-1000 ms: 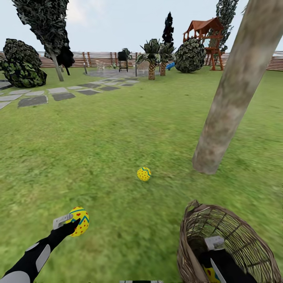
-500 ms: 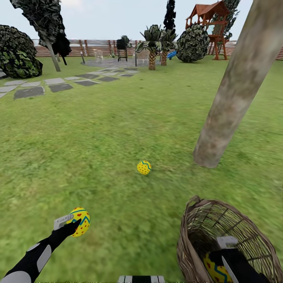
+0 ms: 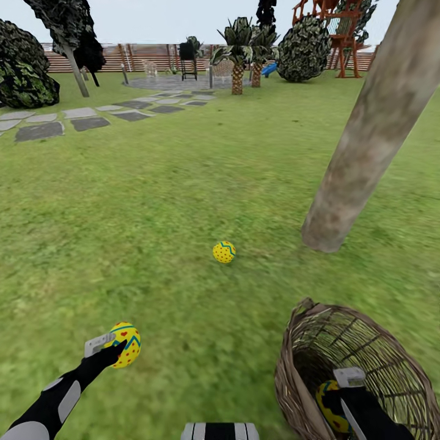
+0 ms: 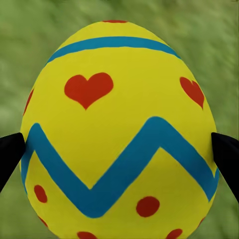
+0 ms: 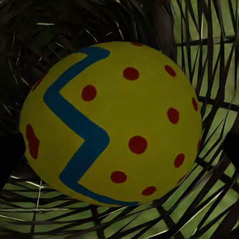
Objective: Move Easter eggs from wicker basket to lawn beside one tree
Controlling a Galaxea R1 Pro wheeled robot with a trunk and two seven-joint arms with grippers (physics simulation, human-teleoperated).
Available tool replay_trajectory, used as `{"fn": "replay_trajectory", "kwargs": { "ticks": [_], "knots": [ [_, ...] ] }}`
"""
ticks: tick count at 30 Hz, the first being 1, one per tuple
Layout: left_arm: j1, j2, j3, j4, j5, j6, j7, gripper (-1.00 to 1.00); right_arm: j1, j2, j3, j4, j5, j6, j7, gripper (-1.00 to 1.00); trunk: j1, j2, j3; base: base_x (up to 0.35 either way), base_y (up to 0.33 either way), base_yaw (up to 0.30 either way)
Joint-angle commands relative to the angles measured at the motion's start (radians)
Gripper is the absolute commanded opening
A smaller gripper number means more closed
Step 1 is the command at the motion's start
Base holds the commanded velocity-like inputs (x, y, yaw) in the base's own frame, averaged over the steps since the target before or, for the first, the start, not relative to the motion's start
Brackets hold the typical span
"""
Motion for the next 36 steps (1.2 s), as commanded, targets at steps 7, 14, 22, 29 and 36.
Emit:
{"fn": "replay_trajectory", "kwargs": {
  "ticks": [7,14,22,29,36],
  "knots": [
    [-0.001,0.000,0.004,0.002,0.004,-0.001,-0.008,-1.00,0.000,-0.001,0.002,-0.001,0.003,0.006,-0.002,1.00,0.000,0.000,-0.001,0.006,0.000,0.000],
    [-0.001,0.000,0.005,0.003,0.004,-0.001,-0.008,-1.00,0.000,0.000,0.002,-0.001,0.003,0.006,-0.002,1.00,0.000,0.000,-0.001,0.256,0.000,0.000],
    [-0.001,0.000,0.004,0.002,0.004,-0.001,-0.007,-1.00,0.000,0.000,0.004,-0.001,0.003,0.006,-0.002,1.00,0.002,-0.001,-0.016,0.016,0.000,0.000],
    [-0.001,0.001,0.005,-0.006,0.004,-0.001,-0.007,-1.00,0.000,0.000,0.004,-0.001,0.003,0.006,-0.002,1.00,0.005,-0.003,-0.043,0.000,0.000,0.000],
    [-0.001,0.001,0.004,-0.008,0.005,-0.001,-0.007,-1.00,0.000,0.000,0.004,-0.001,0.003,0.006,-0.002,1.00,0.008,-0.004,-0.070,0.000,0.000,0.000]
  ]
}}
